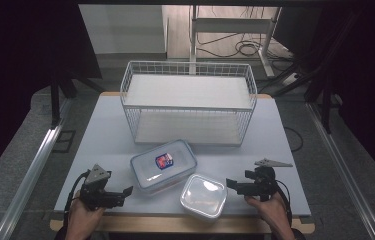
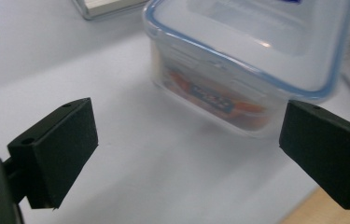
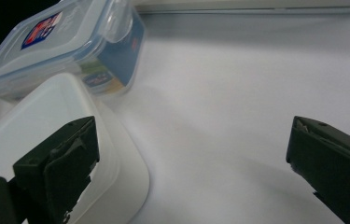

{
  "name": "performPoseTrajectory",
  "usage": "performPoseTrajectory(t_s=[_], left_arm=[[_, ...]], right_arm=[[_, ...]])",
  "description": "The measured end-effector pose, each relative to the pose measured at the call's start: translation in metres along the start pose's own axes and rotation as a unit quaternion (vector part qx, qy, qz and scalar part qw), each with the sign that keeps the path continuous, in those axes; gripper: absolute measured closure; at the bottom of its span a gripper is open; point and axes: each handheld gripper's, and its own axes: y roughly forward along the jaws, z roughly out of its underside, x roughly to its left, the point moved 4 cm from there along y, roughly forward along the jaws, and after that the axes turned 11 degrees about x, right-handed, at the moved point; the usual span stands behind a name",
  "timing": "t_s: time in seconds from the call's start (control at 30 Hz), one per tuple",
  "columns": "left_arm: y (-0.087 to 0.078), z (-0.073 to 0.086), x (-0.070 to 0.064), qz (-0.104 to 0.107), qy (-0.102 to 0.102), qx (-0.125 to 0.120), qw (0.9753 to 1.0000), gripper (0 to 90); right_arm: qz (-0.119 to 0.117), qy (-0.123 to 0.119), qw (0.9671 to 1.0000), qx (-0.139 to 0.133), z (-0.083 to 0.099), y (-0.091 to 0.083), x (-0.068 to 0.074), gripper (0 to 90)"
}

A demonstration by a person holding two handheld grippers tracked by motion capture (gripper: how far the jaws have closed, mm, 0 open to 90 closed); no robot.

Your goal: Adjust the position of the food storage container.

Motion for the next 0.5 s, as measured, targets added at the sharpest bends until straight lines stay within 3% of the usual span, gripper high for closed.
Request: performPoseTrajectory(t_s=[0.2,0.33,0.5], left_arm=[[0.005,0.006,0.010,-0.030,0.031,-0.012,0.9990,3.5],[0.005,0.006,0.013,-0.021,0.021,-0.022,0.9993,3.3],[0.007,0.005,0.010,-0.023,0.028,-0.021,0.9991,3.3]], right_arm=[[0.003,-0.013,0.9999,0.000,0.000,-0.002,0.000,3.1],[0.012,-0.020,0.9997,0.009,0.000,-0.002,0.001,5.4],[0.023,-0.030,0.9992,0.015,-0.001,-0.002,0.004,10.9]])
